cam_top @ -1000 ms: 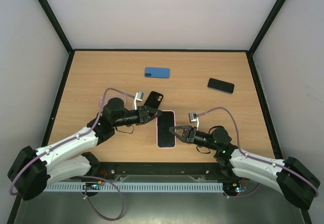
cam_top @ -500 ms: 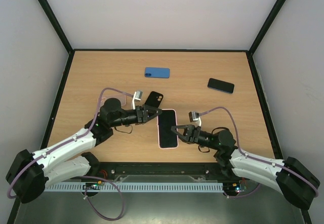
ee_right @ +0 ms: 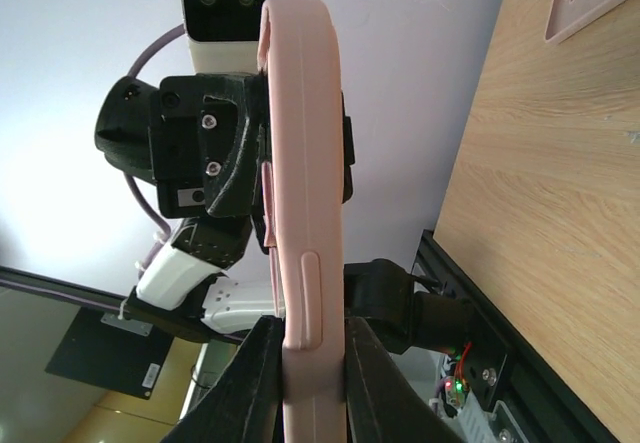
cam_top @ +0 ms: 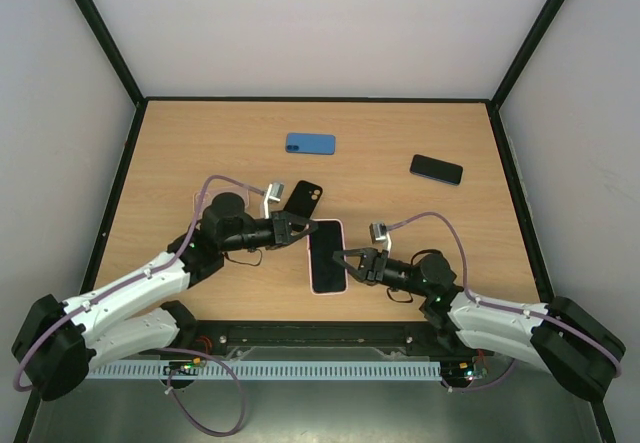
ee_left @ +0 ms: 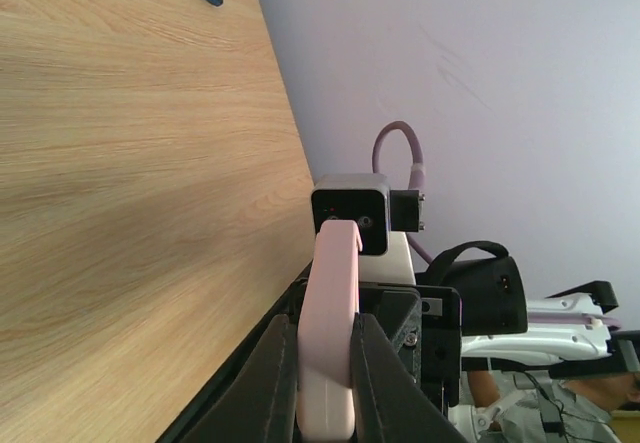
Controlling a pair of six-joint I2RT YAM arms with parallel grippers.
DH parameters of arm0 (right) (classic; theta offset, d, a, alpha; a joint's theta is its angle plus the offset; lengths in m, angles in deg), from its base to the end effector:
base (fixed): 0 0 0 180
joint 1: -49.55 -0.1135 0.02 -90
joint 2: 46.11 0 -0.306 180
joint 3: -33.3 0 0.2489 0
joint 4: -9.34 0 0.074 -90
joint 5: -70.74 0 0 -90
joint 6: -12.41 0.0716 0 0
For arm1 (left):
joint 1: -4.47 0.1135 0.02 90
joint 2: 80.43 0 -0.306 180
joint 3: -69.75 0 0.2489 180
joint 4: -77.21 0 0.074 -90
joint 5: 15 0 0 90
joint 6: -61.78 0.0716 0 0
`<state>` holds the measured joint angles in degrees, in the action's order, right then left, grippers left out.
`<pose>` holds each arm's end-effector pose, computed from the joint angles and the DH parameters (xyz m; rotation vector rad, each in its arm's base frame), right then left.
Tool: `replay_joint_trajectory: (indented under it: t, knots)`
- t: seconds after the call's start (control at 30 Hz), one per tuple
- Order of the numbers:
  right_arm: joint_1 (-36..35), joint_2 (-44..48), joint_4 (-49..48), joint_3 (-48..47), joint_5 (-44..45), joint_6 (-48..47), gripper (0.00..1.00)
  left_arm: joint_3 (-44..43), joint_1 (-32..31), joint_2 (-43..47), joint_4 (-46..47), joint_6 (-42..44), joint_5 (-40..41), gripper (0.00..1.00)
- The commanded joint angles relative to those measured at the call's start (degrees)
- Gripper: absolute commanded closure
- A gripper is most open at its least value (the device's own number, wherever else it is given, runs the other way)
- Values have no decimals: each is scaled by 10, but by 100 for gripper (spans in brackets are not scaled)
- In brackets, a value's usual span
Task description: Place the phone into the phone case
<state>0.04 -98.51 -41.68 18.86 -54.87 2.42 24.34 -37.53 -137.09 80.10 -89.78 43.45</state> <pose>0.0711 0.1475 0.2327 -0.2165 1.8270 2.1753 0.1455 -0.1814 0.3010 0.1417 2.0602 -1.7121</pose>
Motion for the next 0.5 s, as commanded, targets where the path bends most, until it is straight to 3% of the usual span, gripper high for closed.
replay_joint_trajectory:
  t: [0.0, 0.07, 0.2, 0.33, 0.47]
  knots:
    - [0, 1, -24, 3, 8, -36, 87, -24, -1, -3, -70, 37, 36, 98]
    - [0, -1, -2, -6, 10, -48, 87, -23, 0, -2, -82, 36, 49, 96]
    - [0, 8, 62, -25, 20, -88, 88, -16, 0, 4, -106, 40, 73, 77]
    - [0, 12, 77, -34, 28, -102, 88, -26, 4, 12, -149, 58, 109, 42]
    - [1, 27, 241, -65, 101, -165, 89, -52, 9, 16, -227, 93, 172, 18]
